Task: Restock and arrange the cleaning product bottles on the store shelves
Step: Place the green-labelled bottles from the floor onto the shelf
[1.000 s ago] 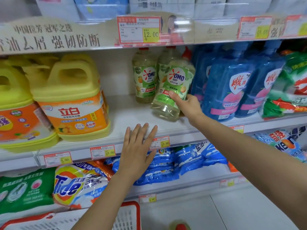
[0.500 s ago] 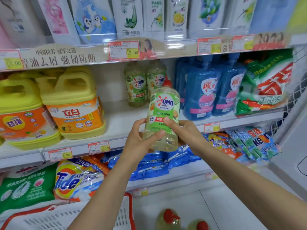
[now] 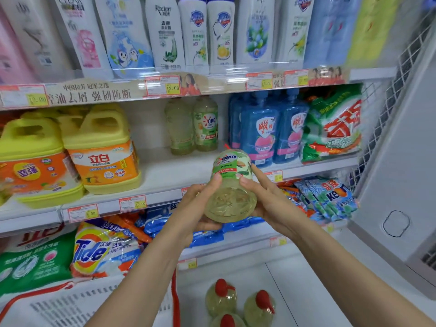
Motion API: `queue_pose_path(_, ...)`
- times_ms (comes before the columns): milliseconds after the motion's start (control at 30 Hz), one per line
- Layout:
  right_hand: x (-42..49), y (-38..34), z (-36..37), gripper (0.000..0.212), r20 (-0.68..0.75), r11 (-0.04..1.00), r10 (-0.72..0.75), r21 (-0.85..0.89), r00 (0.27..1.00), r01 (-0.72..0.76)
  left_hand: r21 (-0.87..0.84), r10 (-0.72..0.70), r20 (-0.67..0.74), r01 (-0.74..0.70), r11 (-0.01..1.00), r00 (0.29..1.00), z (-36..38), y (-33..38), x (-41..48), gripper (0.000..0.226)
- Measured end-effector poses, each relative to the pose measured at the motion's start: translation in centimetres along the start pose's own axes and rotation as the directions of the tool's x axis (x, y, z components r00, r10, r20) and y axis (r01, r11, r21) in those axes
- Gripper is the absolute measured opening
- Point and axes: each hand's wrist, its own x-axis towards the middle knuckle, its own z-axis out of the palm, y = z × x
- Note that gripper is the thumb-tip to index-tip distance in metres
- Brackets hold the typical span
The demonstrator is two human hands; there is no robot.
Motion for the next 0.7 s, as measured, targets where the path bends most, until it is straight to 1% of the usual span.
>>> queue_pose_path(67,-0.5,0.4,0.0,0.080,-0.059,1.000,-0.026,-0.010,0.998,0.025,0.151,0.022,0.020,-0.025,0.988,1.000,-0.6,0.0,-0.2,0.066)
queue_pose_path(100,-0.7,0.7,0.1,0.084,-0.087,0.998,-0.052,-0.045,0.995,0.048,0.186,0.064,0.015,-0.066,0.980,0.998,-0.8,-0.1,-0.2,0.071)
queue_pose_path(167,-1.2,1.3,0.3,0.094,-0.101,0.980,-0.133,-0.161,0.986,0.116,0.173,0.134,-0.023,-0.128,0.977,0.991,-0.6,0.0,-0.2,0.087)
queue_pose_path(200,-1.3,1.6,0.4,0.099,-0.079,0.963,-0.177,-0.219,0.981,0.156,0.154,0.151,-0.028,-0.145,0.977,0.988,-0.3,0.0,-0.3,0.090)
queue_pose_path(267,-1.6,2.2,0.6,0.109,-0.014,0.927,-0.229,-0.308,0.973,0.214,0.141,0.181,-0.027,-0.176,0.974,0.983,0.6,-0.1,-0.5,0.081)
queue_pose_path(300,-1.8,2.5,0.5,0.113,0.024,0.910,-0.239,-0.344,0.971,0.232,0.143,0.195,-0.054,-0.185,0.972,0.979,0.9,-0.4,-0.5,0.076)
queue_pose_path(333,-2.0,2.5,0.4,0.114,0.062,0.894,-0.235,-0.377,0.970,0.241,0.147,0.216,-0.086,-0.203,0.968,0.973,1.1,-0.7,-0.5,0.076)
queue_pose_path(367,-2.2,2.4,0.2,0.111,0.090,0.887,-0.226,-0.394,0.970,0.243,0.149,0.236,-0.113,-0.218,0.965,0.965,1.0,-1.1,-0.4,0.077)
queue_pose_path(433,-2.7,1.6,-0.2,0.090,0.083,0.907,-0.205,-0.359,0.975,0.221,0.116,0.257,-0.132,-0.242,0.963,0.957,0.7,-1.8,-0.4,0.075)
queue_pose_path(500,-2.5,1.1,-0.7,0.072,-0.015,0.932,-0.213,-0.302,0.977,0.199,0.042,0.244,-0.122,-0.241,0.970,0.962,0.4,-2.3,-0.4,0.065)
queue_pose_path(533,-2.1,1.1,-0.9,0.067,-0.072,0.934,-0.219,-0.306,0.973,0.188,-0.002,0.229,-0.113,-0.231,0.973,0.967,0.4,-2.5,-0.4,0.062)
queue_pose_path(567,-1.5,1.2,-1.1,0.067,-0.119,0.931,-0.216,-0.324,0.969,0.168,-0.037,0.213,-0.101,-0.218,0.975,0.972,0.3,-2.8,-0.4,0.060)
queue_pose_path(600,-1.1,1.2,-0.9,0.070,-0.134,0.931,-0.193,-0.338,0.972,0.138,-0.058,0.203,-0.081,-0.208,0.976,0.976,0.3,-3.1,-0.3,0.058)
queue_pose_path(633,-0.8,1.4,-0.6,0.074,-0.117,0.944,-0.144,-0.314,0.983,0.101,-0.071,0.199,-0.050,-0.203,0.977,0.979,0.4,-3.5,-0.3,0.056)
queue_pose_path(667,-0.5,1.9,-0.5,0.080,-0.087,0.969,-0.082,-0.240,0.993,0.059,-0.073,0.199,-0.008,-0.199,0.977,0.980,0.6,-4.0,-0.3,0.053)
queue_pose_path(700,-0.2,2.5,-0.5,0.087,-0.064,0.991,-0.033,-0.131,0.997,0.025,-0.075,0.196,0.039,-0.192,0.978,0.980,0.8,-4.4,-0.4,0.049)
